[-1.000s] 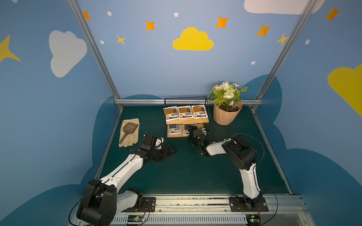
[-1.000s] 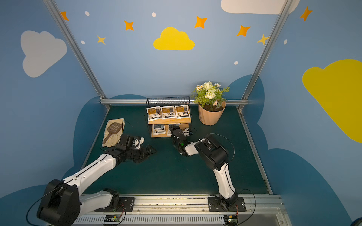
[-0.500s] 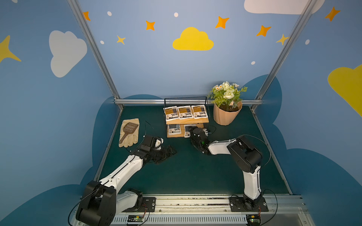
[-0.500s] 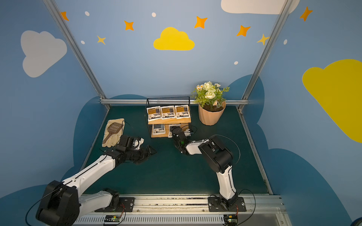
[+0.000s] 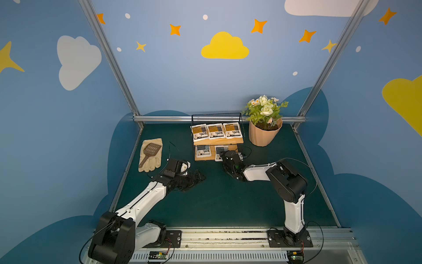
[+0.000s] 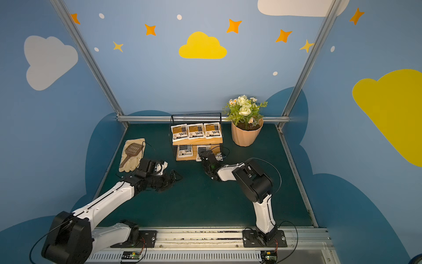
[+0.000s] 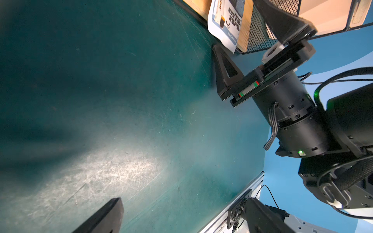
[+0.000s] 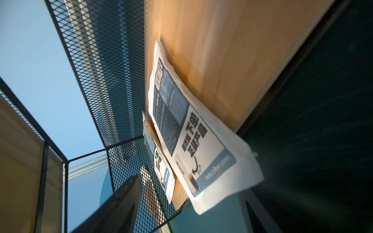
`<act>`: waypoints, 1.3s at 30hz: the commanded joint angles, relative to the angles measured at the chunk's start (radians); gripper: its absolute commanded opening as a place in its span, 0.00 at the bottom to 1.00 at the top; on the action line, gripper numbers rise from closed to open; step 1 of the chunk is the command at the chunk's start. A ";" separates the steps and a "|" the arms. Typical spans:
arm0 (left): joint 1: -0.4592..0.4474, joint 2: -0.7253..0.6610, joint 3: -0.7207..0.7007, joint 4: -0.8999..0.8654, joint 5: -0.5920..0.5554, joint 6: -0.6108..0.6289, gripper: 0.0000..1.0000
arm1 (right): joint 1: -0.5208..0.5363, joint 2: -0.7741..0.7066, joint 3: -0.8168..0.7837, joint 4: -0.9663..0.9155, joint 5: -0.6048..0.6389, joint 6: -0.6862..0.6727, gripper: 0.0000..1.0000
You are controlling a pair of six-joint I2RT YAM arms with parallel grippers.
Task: Place the bagged coffee beans on the shelf by color
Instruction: Place the bagged coffee beans on the shelf, then adjust the bagged coffee beans on the shelf.
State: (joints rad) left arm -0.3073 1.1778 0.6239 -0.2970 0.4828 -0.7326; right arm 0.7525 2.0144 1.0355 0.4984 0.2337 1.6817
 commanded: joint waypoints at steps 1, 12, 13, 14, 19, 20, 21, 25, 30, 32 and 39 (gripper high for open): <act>0.004 -0.016 -0.019 0.009 0.011 0.001 1.00 | 0.006 -0.021 -0.028 -0.020 -0.049 -0.020 0.80; 0.004 -0.001 -0.024 0.022 0.015 0.001 1.00 | -0.002 -0.022 0.007 -0.012 -0.054 -0.031 0.79; 0.005 0.003 -0.024 0.024 0.016 0.001 1.00 | -0.002 -0.022 0.014 -0.011 -0.055 -0.033 0.79; 0.005 0.004 -0.024 0.026 0.017 0.001 1.00 | -0.004 -0.022 0.022 -0.011 -0.054 -0.037 0.79; 0.004 0.015 -0.026 0.032 0.020 0.002 1.00 | -0.013 -0.017 0.055 -0.015 -0.054 -0.040 0.78; 0.004 0.016 -0.026 0.033 0.019 0.002 1.00 | -0.016 -0.016 0.060 -0.015 -0.052 -0.042 0.77; 0.004 0.016 -0.026 0.033 0.019 0.002 1.00 | -0.016 -0.015 0.068 -0.017 -0.050 -0.043 0.77; 0.005 0.018 -0.026 0.033 0.020 0.002 1.00 | -0.023 0.018 0.091 0.011 -0.032 -0.042 0.76; 0.005 0.016 -0.027 0.032 0.021 0.002 1.00 | -0.030 0.086 0.122 0.075 -0.022 -0.042 0.75; 0.005 0.014 -0.029 0.032 0.022 0.001 1.00 | -0.031 0.109 0.132 0.089 -0.019 -0.032 0.75; 0.005 -0.004 -0.028 0.020 0.021 0.000 1.00 | -0.028 0.115 0.117 0.111 0.008 -0.045 0.76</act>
State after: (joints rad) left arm -0.3077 1.1908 0.6075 -0.2745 0.4942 -0.7338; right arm 0.7280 2.1151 1.1595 0.6014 0.2142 1.6520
